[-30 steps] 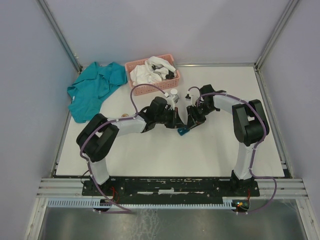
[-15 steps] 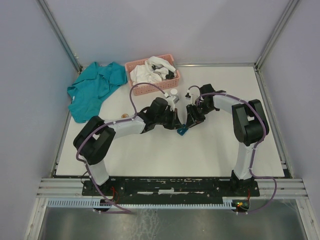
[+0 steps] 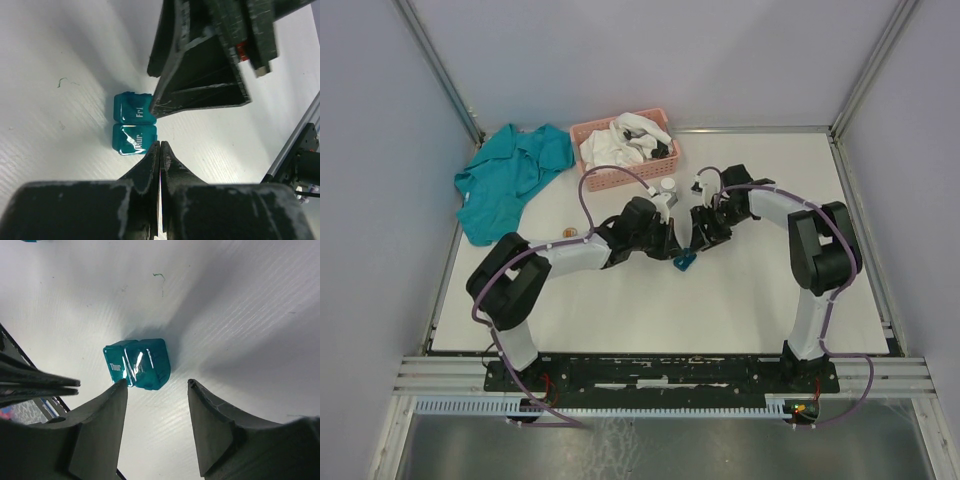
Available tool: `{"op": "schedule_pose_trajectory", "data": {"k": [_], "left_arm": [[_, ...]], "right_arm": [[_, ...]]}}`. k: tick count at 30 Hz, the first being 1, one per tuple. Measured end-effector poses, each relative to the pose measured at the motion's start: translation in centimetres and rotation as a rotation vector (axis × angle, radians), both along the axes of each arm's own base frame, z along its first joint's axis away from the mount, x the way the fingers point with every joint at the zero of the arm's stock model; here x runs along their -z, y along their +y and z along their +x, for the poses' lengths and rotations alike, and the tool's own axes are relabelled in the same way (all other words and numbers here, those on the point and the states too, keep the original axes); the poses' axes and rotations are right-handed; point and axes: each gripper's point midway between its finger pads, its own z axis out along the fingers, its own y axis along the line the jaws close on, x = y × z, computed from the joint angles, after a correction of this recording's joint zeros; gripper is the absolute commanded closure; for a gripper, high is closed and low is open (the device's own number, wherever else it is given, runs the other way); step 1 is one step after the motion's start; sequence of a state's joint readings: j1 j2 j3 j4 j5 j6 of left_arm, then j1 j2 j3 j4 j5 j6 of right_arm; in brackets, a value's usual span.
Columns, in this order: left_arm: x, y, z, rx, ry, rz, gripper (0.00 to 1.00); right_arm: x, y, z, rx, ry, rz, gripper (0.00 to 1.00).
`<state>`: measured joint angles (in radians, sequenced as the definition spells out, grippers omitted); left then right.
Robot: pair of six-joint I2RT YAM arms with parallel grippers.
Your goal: Sort the pills into containers
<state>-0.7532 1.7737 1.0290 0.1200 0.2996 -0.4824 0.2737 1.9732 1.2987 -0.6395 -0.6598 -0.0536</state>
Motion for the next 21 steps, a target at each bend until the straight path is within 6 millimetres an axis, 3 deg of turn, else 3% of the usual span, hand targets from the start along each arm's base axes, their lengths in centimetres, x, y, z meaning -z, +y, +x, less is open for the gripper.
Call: {"op": "schedule_pose_trajectory", "data": {"k": [7,11,13,17,21], "left_arm": [[0.1,1.8,-0.6,-0.041,-0.023,0.017,0.9],[-0.6,3.2,-1.1,-0.073,-0.061,0.007,0.89],[-0.7,3.7,-1.4,-0.082,-0.072,0.003,0.89],[-0.3,4.5,-1.8,-0.097,-0.076,0.012,0.88],[0.3,5.3,-2.3,-0.108,-0.072,0.027,0.88]], "right_arm": [[-4.0,-0.4,1.0,-0.046,-0.183,0.01,0.44],[-6.7,-0.6,0.4,-0.128,-0.372,-0.028,0.45],[-7.4,0.7,-0.4,-0.202,-0.442,-0.055,0.49],[-7.1,2.8,-1.3,-0.323,-0.523,-0.118,0.61],[-5.8,3.3,-1.7,-0.385,-0.546,-0.193,0.61]]}}
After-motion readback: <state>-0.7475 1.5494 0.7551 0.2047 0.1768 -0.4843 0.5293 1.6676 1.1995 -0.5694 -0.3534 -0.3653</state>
